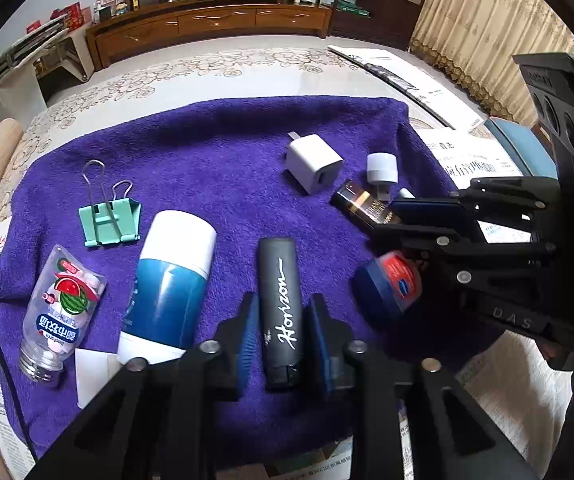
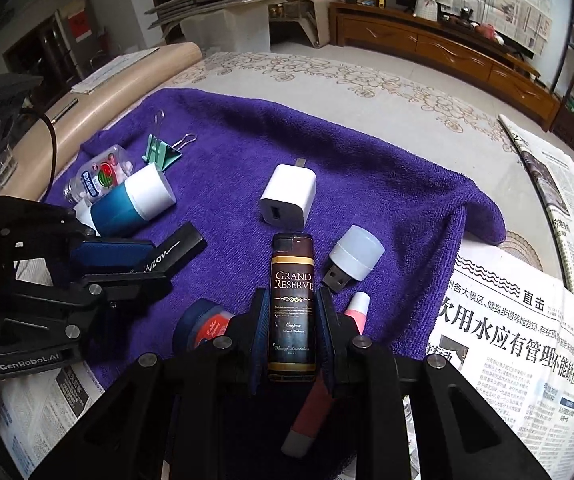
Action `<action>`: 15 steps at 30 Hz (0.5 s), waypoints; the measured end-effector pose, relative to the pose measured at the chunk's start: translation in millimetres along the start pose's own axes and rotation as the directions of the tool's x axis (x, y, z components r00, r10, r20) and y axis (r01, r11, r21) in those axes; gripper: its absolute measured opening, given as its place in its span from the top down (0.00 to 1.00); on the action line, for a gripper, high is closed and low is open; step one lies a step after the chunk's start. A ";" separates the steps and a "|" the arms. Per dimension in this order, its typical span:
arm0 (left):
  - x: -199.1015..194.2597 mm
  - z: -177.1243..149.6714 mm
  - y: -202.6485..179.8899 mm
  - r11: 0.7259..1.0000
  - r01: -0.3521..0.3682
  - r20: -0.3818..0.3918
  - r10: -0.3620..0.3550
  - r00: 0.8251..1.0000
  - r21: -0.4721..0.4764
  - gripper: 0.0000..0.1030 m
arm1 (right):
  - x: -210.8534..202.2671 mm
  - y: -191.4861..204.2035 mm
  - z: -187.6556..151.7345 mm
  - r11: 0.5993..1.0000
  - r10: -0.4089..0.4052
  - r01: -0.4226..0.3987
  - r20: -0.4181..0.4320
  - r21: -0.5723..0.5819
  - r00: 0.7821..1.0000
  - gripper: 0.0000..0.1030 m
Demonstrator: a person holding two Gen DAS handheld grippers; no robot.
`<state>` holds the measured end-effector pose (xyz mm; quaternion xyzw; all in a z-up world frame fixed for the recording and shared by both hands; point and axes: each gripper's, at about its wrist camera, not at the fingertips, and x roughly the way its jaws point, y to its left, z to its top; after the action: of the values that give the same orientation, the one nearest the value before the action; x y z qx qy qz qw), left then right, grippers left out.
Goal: Organize rigid objects
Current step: 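Carry the lighter and bottle onto the towel and open both tools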
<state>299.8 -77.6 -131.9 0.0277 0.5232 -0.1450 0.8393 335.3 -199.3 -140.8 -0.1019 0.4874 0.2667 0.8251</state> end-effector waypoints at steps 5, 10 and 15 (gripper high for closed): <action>-1.2 -3.8 -4.4 1.000 0.010 0.002 -0.010 1.000 0.006 0.56 | -3.4 -1.9 -2.3 1.000 0.014 -0.014 -0.005 0.001 1.000 0.76; -5.2 -7.6 -4.9 1.000 0.005 0.000 -0.005 1.000 -0.002 0.47 | -10.0 -5.8 -6.2 1.000 0.011 -0.011 -0.016 0.000 1.000 0.73; -23.4 -13.7 -4.0 1.000 0.011 0.031 -0.011 0.999 -0.023 0.41 | -29.8 -8.9 -8.7 0.998 0.036 -0.037 0.022 0.044 0.999 0.70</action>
<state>277.2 -73.7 -116.8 0.0126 0.5119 -0.1439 0.8468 322.2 -220.6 -120.5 -0.0719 0.4861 0.2718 0.8274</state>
